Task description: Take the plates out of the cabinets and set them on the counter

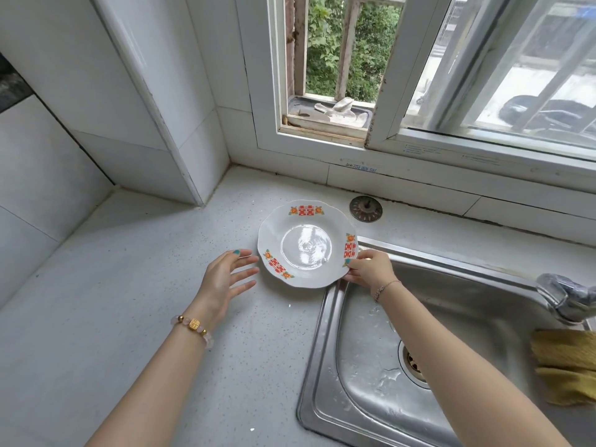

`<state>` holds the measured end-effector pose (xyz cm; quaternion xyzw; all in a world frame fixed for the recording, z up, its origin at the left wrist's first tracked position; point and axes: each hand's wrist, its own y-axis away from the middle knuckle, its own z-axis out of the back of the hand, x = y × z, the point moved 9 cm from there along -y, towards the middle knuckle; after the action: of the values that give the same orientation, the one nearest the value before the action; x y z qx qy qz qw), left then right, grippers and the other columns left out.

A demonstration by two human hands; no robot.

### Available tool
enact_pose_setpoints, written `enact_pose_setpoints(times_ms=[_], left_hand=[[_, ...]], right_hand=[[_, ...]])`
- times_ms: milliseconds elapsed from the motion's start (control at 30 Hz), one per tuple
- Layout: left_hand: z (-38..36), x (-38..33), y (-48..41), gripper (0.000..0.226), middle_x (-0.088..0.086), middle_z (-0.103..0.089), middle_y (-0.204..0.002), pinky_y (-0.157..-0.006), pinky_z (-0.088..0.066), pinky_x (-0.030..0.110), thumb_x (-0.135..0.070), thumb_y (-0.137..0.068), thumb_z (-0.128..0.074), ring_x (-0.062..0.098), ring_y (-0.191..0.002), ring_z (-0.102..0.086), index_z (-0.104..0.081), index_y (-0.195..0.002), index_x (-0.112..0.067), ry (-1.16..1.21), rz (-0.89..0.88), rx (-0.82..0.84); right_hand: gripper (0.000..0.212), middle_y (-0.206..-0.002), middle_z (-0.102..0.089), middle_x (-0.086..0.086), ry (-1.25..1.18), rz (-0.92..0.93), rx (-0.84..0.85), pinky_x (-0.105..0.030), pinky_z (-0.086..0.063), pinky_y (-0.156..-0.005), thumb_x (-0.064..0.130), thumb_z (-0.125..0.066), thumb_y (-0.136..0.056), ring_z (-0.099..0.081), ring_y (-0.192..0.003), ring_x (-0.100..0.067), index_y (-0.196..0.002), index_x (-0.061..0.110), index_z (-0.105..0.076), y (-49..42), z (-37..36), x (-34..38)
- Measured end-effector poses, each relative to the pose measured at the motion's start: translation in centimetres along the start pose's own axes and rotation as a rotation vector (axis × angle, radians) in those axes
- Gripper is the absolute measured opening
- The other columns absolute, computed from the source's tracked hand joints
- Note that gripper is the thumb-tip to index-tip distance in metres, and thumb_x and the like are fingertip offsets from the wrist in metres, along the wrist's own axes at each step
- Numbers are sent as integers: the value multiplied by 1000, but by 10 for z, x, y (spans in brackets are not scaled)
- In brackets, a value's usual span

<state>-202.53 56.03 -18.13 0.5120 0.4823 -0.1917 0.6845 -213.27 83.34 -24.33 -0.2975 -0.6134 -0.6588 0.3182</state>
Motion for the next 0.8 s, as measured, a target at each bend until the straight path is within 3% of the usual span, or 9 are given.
enact_pose_setpoints(times_ms=[167, 400, 500, 600, 700, 800], left_hand=[[4, 1, 12, 29, 5, -67, -102, -77, -54, 34, -23, -99, -38, 21, -91, -65, -59, -112, -8, 19, -12, 5], [16, 3, 26, 27, 6, -67, -104, -77, -54, 34, -23, -100, -37, 22, -94, -65, -60, -107, -11, 24, -29, -19], [17, 5, 29, 27, 6, -67, -103, -81, -54, 36, -23, -99, -38, 23, -95, -65, -60, -109, -10, 48, -23, -26], [17, 5, 32, 25, 6, -67, -104, -80, -54, 36, -23, -99, -38, 22, -94, -65, -60, -105, -12, 61, -36, -28], [13, 0, 40, 24, 6, -68, -104, -82, -54, 37, -21, -99, -39, 22, -95, -65, -61, -105, -12, 63, -58, -17], [3, -11, 50, 22, 7, -68, -105, -84, -54, 38, -19, -98, -41, 24, -96, -65, -61, -104, -12, 87, -101, 28]], right_hand=[[13, -96, -65, -21, -50, 5, 23, -29, -59, -52, -9, -58, -84, -66, -71, -24, -93, -1, -53, 13, -2, -7], [16, -85, -64, -17, -12, 19, 60, -24, -57, -48, -11, -56, -85, -63, -67, -22, -79, 3, -51, 30, -2, -9], [12, -90, -64, -21, 1, 9, 52, -24, -58, -50, -8, -58, -85, -63, -67, -22, -80, 2, -53, 33, -3, -12], [6, -98, -64, -24, -58, -1, 68, -24, -58, -52, -7, -59, -86, -64, -70, -23, -90, -4, -56, 36, -2, -14], [23, -101, -63, -24, -87, -12, 99, -24, -58, -55, -3, -60, -87, -64, -72, -24, -110, -6, -54, 45, 3, -14], [24, -93, -64, -18, -46, 55, 71, -27, -58, -65, 1, -58, -89, -64, -78, -25, -112, -5, -54, 52, 17, -4]])
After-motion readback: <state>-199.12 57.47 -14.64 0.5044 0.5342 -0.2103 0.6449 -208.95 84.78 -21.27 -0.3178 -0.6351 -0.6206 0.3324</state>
